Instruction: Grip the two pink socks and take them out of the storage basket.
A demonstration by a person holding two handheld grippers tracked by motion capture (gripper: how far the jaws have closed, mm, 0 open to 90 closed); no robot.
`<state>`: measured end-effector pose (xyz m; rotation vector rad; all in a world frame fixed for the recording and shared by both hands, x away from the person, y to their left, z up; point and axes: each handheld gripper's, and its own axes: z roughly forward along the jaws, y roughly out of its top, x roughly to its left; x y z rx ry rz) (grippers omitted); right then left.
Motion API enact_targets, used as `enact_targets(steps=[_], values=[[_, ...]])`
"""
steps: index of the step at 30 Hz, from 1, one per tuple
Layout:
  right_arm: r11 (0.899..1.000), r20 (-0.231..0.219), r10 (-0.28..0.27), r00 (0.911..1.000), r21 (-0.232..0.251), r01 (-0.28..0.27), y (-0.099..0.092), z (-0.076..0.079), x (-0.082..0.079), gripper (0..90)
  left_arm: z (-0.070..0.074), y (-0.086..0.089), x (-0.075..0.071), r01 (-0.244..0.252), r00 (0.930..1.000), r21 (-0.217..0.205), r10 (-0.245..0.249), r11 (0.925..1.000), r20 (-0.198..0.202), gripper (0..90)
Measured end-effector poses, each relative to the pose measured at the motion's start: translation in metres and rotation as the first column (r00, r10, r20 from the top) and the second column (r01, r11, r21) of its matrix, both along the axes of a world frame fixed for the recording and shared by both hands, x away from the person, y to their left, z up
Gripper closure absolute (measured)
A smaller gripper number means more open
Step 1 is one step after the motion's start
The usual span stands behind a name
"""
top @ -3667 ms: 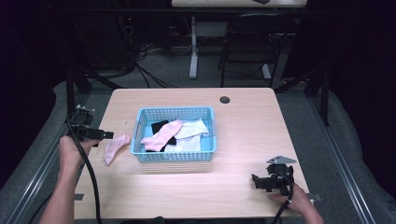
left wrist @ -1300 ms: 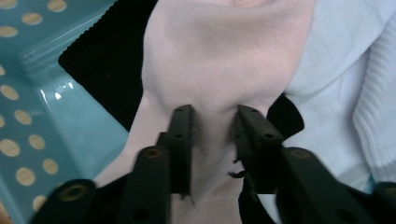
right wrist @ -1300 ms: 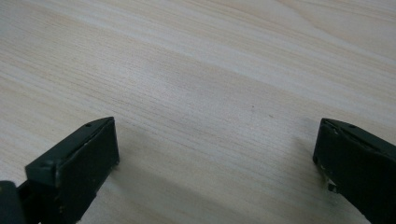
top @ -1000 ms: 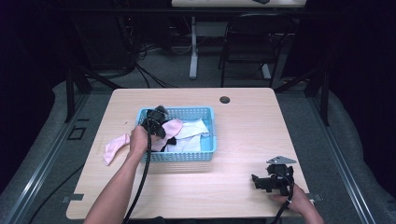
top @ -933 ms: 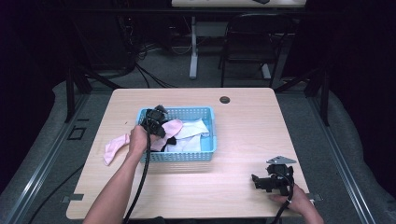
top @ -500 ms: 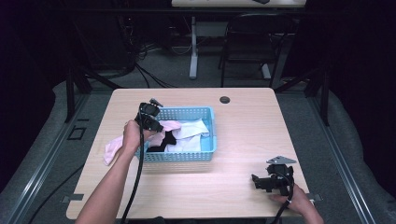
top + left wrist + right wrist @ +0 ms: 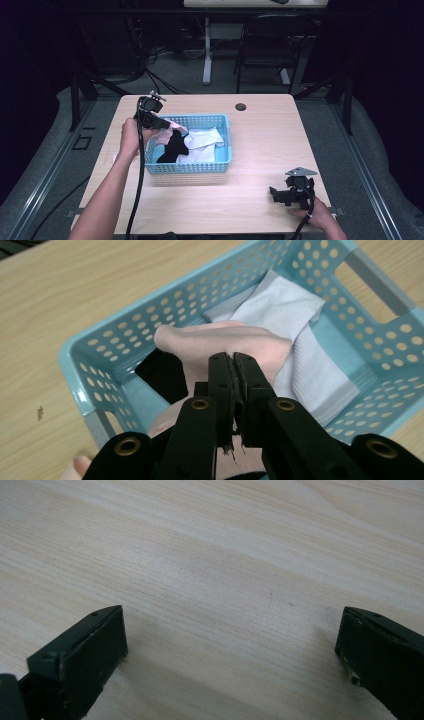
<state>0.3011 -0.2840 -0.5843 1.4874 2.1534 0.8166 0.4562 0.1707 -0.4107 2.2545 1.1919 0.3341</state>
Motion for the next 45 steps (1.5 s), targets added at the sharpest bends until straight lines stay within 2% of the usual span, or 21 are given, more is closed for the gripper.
enact_targets(steps=[8, 9, 11, 15, 21, 25, 33, 36, 45], values=[[1.000, 0.000, 0.000, 1.0000, 0.000, 0.000, 0.000, 0.000, 0.000, 0.0, 0.028, 0.005, -0.012, 0.010, 0.9976, -0.021, -0.009, 0.9997, 0.069, 86.9], [1.000, 0.000, 0.000, 1.0000, 0.000, 0.000, 0.000, 0.000, 0.000, 0.0, 0.028, 0.005, -0.012, 0.010, 0.9976, -0.021, -0.009, 0.9997, 0.069, 86.9], [1.000, -0.001, 0.000, 1.0000, 0.000, 0.000, 0.000, 0.000, 0.000, 0.0, 0.037, 0.008, -0.016, 0.011, 0.9954, -0.020, -0.009, 0.9997, 0.095, 87.0], [1.000, 0.000, 0.000, 1.0000, 0.000, 0.000, 0.000, 0.000, 0.000, 0.0, 0.045, 0.013, -0.021, 0.006, 0.9931, -0.020, -0.004, 0.9998, 0.117, 87.0], [1.000, -0.001, 0.000, 1.0000, 0.000, 0.000, 0.000, 0.000, 0.000, 0.0, 0.055, 0.026, -0.028, -0.016, 0.9889, -0.030, 0.020, 0.9994, 0.147, 87.0], [1.000, -0.003, 0.003, 1.0000, -0.003, -0.003, 0.000, 0.000, 0.000, 0.0, 0.064, 0.041, -0.034, -0.041, 0.9839, -0.044, 0.048, 0.9982, 0.172, 87.0], [1.000, 0.002, -0.004, 1.0000, 0.000, 0.004, 0.000, 0.000, 0.000, 0.0, 0.068, 0.063, -0.041, -0.079, 0.9792, -0.048, 0.086, 0.9957, 0.184, 87.0], [1.000, -0.002, 0.003, 1.0000, -0.003, -0.003, 0.000, 0.000, 0.000, 0.0, 0.067, 0.069, -0.042, -0.088, 0.9803, -0.038, 0.093, 0.9954, 0.174, 87.0], [1.000, 0.000, -0.001, 1.0000, 0.000, 0.001, 0.000, 0.000, 0.000, 0.0, 0.064, 0.087, -0.046, -0.125, 0.9780, -0.027, 0.128, 0.9918, 0.165, 86.9]])
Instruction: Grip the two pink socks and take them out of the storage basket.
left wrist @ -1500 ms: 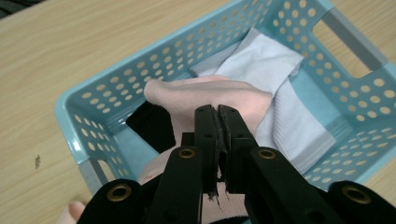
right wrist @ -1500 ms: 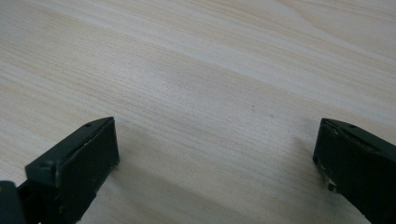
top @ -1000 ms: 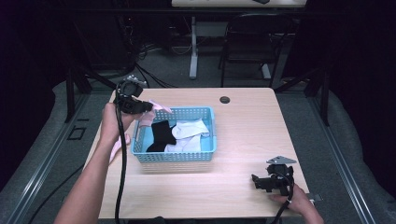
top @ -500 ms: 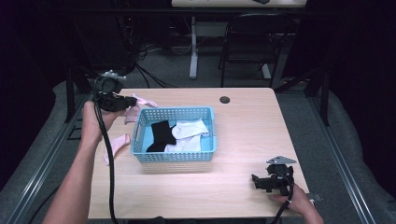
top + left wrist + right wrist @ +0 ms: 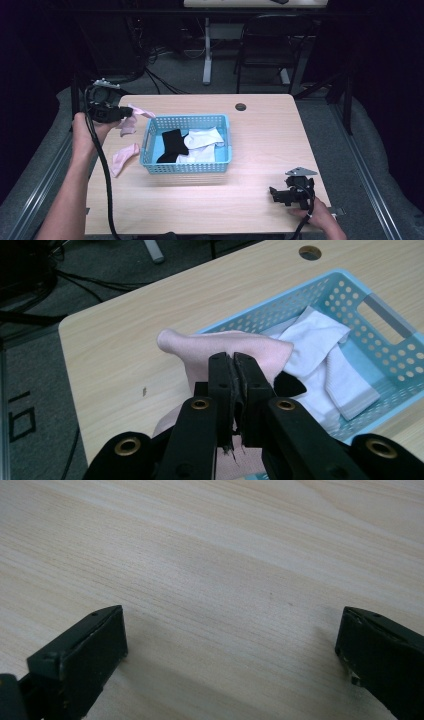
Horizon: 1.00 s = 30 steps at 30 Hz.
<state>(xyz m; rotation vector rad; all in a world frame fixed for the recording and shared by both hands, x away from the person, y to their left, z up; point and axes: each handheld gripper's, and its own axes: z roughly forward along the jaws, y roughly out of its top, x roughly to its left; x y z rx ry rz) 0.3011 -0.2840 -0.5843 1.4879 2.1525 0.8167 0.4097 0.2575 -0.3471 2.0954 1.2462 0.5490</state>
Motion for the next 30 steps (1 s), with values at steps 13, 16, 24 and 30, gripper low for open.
enact_targets(steps=[13, 16, 24, 30], values=[[1.000, -0.004, 0.004, 1.0000, -0.004, -0.004, 0.000, 0.000, 0.000, 0.0, -0.010, 0.036, -0.012, -0.074, 0.9964, 0.030, 0.075, 0.9968, -0.041, 86.9], [1.000, -0.004, 0.003, 1.0000, -0.004, -0.003, 0.000, 0.000, 0.000, 0.0, -0.016, 0.044, -0.015, -0.090, 0.9938, 0.034, 0.092, 0.9953, -0.062, 87.0], [1.000, -0.004, 0.003, 1.0000, -0.004, -0.003, 0.000, 0.000, 0.000, 0.0, -0.035, 0.060, -0.021, -0.133, 0.9843, 0.043, 0.137, 0.9902, -0.111, 86.9], [1.000, -0.003, 0.003, 1.0000, -0.004, -0.003, 0.000, 0.000, 0.000, 0.0, -0.057, 0.070, -0.022, -0.152, 0.9724, 0.062, 0.161, 0.9864, -0.169, 86.9]])
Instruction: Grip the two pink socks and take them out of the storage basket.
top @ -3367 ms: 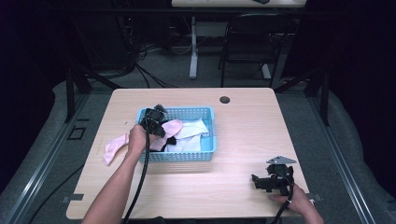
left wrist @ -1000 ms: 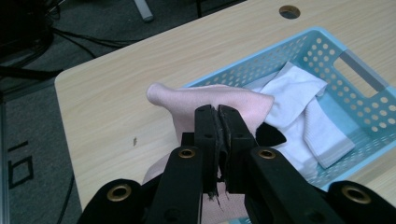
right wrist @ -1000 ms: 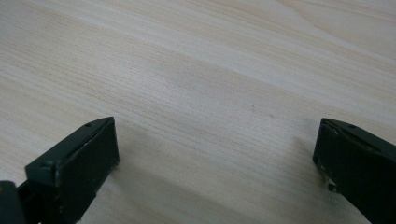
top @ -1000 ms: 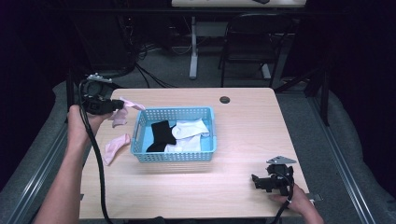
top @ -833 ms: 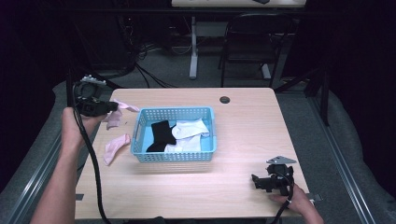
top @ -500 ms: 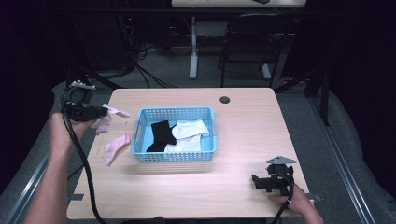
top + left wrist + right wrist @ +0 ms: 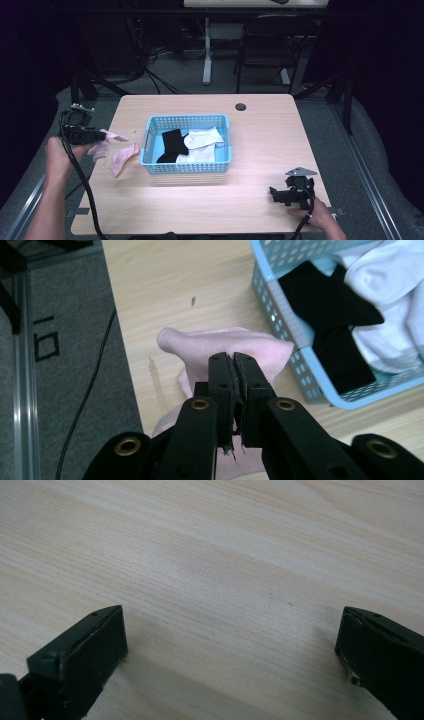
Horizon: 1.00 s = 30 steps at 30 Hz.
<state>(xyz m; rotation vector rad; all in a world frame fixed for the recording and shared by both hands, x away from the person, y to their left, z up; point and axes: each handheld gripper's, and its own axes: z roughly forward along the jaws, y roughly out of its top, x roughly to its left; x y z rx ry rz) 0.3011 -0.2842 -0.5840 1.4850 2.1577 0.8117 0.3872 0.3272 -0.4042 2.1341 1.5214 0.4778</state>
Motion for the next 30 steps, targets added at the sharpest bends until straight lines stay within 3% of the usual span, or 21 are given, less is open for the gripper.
enact_targets(steps=[10, 18, 25, 30], values=[[1.000, 0.000, -0.002, 1.0000, -0.002, 0.002, 0.000, 0.000, 0.000, 0.0, -0.029, 0.007, 0.004, -0.029, 0.9981, -0.018, 0.028, 0.9994, -0.055, 86.9], [1.000, 0.000, -0.003, 1.0000, -0.001, 0.003, 0.000, 0.000, 0.000, 0.0, -0.051, 0.005, 0.011, -0.011, 0.9949, -0.021, 0.009, 0.9997, -0.100, 86.9], [1.000, 0.001, -0.003, 1.0000, -0.002, 0.003, 0.000, 0.000, 0.000, 0.0, -0.079, 0.001, 0.018, -0.023, 0.9873, -0.021, 0.020, 0.9995, -0.158, 86.7], [1.000, 0.001, -0.002, 1.0000, -0.001, 0.002, 0.000, 0.000, 0.000, 0.0, -0.091, 0.001, 0.020, -0.032, 0.9827, -0.020, 0.028, 0.9993, -0.183, 86.4]])
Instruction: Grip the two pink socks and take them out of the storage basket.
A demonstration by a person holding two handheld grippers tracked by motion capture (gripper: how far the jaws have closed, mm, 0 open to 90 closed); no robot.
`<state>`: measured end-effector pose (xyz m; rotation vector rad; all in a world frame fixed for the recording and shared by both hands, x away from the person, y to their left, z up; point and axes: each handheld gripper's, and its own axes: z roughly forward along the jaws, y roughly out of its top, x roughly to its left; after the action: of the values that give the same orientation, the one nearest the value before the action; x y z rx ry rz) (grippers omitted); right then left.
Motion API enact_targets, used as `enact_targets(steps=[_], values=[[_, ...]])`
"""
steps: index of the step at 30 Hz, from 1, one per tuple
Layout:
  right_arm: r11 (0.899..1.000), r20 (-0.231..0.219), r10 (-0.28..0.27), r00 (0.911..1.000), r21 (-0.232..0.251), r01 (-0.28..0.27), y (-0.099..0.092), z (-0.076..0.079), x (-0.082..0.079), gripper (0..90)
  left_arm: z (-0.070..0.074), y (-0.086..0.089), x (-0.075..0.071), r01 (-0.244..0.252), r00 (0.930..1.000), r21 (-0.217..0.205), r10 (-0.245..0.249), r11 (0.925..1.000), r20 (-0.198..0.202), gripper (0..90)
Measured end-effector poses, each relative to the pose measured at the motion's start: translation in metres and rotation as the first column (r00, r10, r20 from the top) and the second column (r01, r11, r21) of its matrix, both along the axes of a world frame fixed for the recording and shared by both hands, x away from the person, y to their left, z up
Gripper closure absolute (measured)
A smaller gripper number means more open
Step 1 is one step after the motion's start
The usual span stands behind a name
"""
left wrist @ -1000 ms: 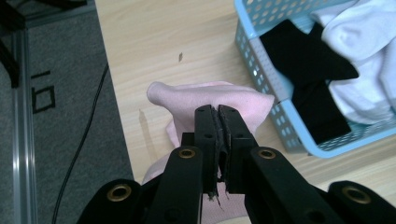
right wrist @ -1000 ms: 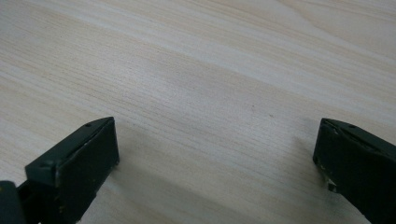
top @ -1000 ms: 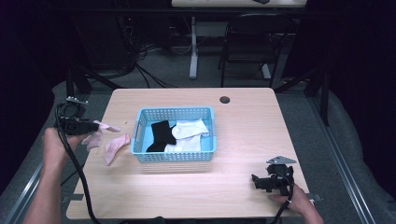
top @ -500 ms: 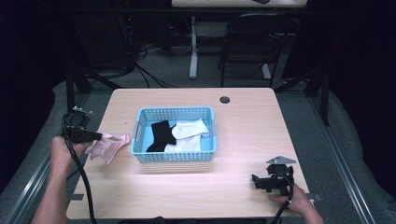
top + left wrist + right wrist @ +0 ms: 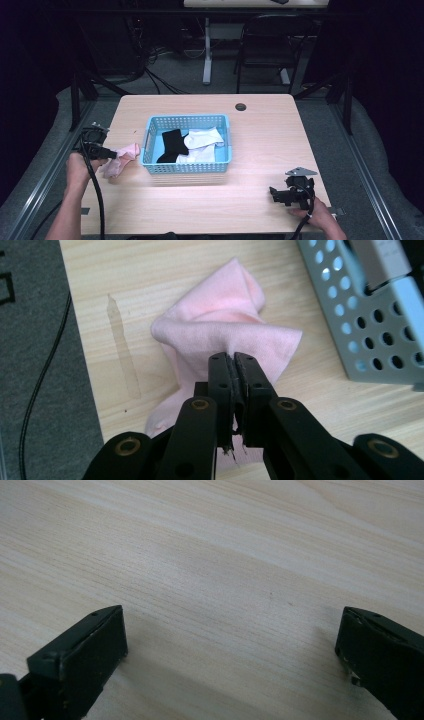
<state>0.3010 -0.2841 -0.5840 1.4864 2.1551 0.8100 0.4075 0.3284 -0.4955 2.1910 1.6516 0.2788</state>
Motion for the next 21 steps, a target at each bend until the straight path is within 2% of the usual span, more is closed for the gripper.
enact_targets(steps=[1, 3, 6, 11, 13, 14, 15, 16, 17, 18, 19, 21], values=[[1.000, 0.000, -0.001, 1.0000, -0.002, 0.001, 0.000, 0.000, 0.000, 0.0, -0.006, -0.001, 0.000, 0.002, 0.9999, 0.005, -0.002, 1.0000, -0.017, 86.2], [1.000, 0.000, 0.000, 1.0000, 0.000, 0.000, 0.000, 0.000, 0.000, 0.0, -0.008, -0.001, 0.000, 0.004, 0.9997, 0.003, -0.004, 1.0000, -0.025, 86.0], [1.000, -0.001, 0.001, 1.0000, 0.000, -0.001, 0.000, 0.000, 0.000, 0.0, -0.021, -0.002, 0.000, -0.001, 0.9988, 0.004, 0.001, 1.0000, -0.049, 85.5], [1.000, 0.000, -0.001, 1.0000, -0.002, 0.001, 0.000, 0.000, 0.000, 0.0, -0.029, -0.002, -0.001, -0.001, 0.9989, 0.001, 0.001, 1.0000, -0.048, 83.0], [1.000, 0.000, 0.000, 1.0000, 0.000, 0.000, 0.000, 0.000, 0.000, 0.0, -0.026, -0.001, -0.002, -0.009, 0.9995, -0.014, 0.009, 0.9999, -0.030, 75.8], [1.000, 0.000, 0.000, 1.0000, 0.000, 0.000, 0.000, 0.000, 0.000, 0.0, -0.026, -0.001, -0.002, -0.009, 0.9995, -0.014, 0.009, 0.9999, -0.030, 68.7], [1.000, 0.000, -0.001, 1.0000, -0.001, 0.001, 0.000, 0.000, 0.000, 0.0, -0.023, -0.001, -0.003, -0.016, 0.9996, -0.013, 0.015, 0.9998, -0.025, 68.7], [1.000, -0.001, 0.002, 1.0000, 0.001, -0.002, 0.000, 0.000, 0.000, 0.0, -0.018, -0.001, -0.007, -0.029, 0.9996, -0.018, 0.029, 0.9994, -0.006, 57.9], [1.000, -0.001, 0.002, 1.0000, 0.001, -0.002, 0.000, 0.000, 0.000, 0.0, -0.018, -0.001, -0.007, -0.029, 0.9996, -0.018, 0.029, 0.9994, -0.006, 53.6], [1.000, -0.001, -0.001, 1.0000, -0.002, 0.001, 0.000, 0.000, 0.000, 0.0, -0.014, -0.001, -0.009, -0.031, 0.9995, -0.022, 0.031, 0.9993, 0.008, 53.6], [1.000, 0.000, -0.001, 1.0000, 0.000, 0.001, 0.000, 0.000, 0.000, 0.0, -0.008, -0.001, -0.014, -0.030, 0.9992, -0.031, 0.031, 0.9991, 0.025, 44.4], [1.000, -0.001, -0.001, 1.0000, -0.001, 0.001, 0.000, 0.000, 0.000, 0.0, -0.001, -0.002, -0.019, -0.026, 0.9983, -0.041, 0.028, 0.9988, 0.051, 37.7]])
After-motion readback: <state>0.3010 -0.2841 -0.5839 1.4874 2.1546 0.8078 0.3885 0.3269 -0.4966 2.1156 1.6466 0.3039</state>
